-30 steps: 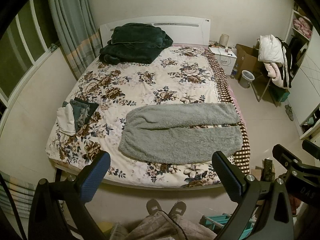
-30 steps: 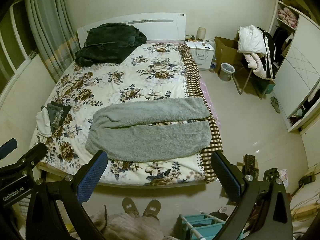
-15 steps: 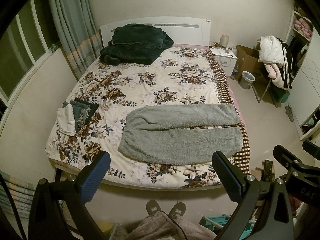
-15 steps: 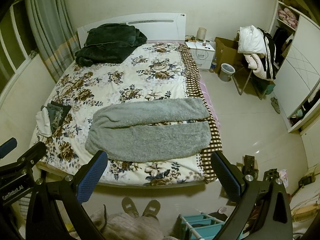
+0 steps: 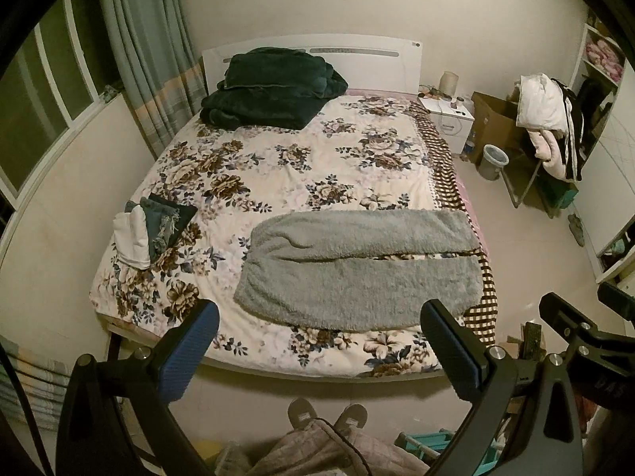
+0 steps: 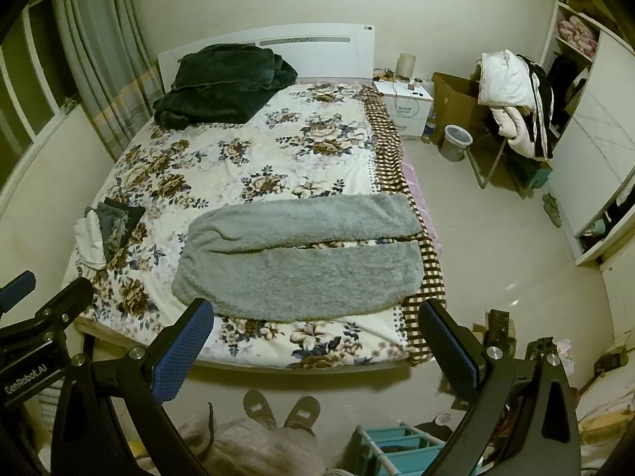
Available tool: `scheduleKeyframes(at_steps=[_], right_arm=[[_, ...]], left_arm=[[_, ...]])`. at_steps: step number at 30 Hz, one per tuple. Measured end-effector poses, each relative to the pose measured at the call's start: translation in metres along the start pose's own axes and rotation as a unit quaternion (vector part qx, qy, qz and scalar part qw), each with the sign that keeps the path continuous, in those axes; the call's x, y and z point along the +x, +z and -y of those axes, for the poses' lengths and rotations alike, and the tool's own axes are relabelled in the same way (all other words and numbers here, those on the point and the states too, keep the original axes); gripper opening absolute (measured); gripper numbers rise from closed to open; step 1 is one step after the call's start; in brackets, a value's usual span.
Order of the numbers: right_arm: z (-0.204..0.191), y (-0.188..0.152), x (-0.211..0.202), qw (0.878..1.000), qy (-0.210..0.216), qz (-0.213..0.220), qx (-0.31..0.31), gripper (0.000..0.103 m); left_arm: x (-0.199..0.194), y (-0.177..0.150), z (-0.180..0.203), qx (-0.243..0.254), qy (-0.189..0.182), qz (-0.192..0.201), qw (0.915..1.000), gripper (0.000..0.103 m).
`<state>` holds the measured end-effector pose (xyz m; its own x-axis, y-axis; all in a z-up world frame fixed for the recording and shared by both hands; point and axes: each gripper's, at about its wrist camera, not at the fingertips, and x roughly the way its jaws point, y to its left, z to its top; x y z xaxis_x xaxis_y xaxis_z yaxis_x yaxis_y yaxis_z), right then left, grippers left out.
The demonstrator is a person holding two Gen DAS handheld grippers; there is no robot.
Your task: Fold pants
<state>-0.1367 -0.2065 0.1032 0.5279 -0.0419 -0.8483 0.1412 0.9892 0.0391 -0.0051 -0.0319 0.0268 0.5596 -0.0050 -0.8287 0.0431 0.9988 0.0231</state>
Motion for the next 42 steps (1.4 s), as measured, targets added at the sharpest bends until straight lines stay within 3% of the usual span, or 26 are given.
scheduleKeyframes(at_steps=[9, 13, 21, 27, 32, 38, 42], right_arm=[[0.017, 0.027, 0.047, 1.000, -0.010, 0.014, 0.017, 0.103], [0.025, 0.050, 0.087, 0.999, -0.019, 0.020, 0.019, 0.103], [0.031, 0.115, 0.200, 0.998, -0.051, 0.007, 0.029, 0.103], [0.033, 0.175, 0.336, 0.996, -0.072, -0.036, 0.040, 0.103], [0.036, 0.222, 0.480, 0.993, -0.075, -0.082, 0.025, 0.103], [0.038, 0.254, 0.682, 0.984, -0.072, -0.162, -0.028, 0.103], [0.027, 0.248, 0.817, 0.962, -0.075, -0.239, -0.110, 0.103]], left_arm=[[0.044, 0.019, 0.002, -0.020, 0.026, 0.019, 0.9993, 0.103], [0.087, 0.034, 0.002, -0.017, 0.044, 0.017, 0.9987, 0.103], [0.201, 0.081, 0.006, 0.004, 0.038, -0.028, 0.9989, 0.103], [0.323, 0.132, 0.011, 0.042, 0.038, -0.058, 0.9967, 0.103], [0.450, 0.169, 0.017, 0.076, 0.055, -0.090, 0.9915, 0.103], [0.603, 0.180, 0.042, 0.139, 0.055, -0.163, 0.9752, 0.103], [0.702, 0.174, 0.065, 0.193, 0.058, -0.205, 0.9578, 0.103]])
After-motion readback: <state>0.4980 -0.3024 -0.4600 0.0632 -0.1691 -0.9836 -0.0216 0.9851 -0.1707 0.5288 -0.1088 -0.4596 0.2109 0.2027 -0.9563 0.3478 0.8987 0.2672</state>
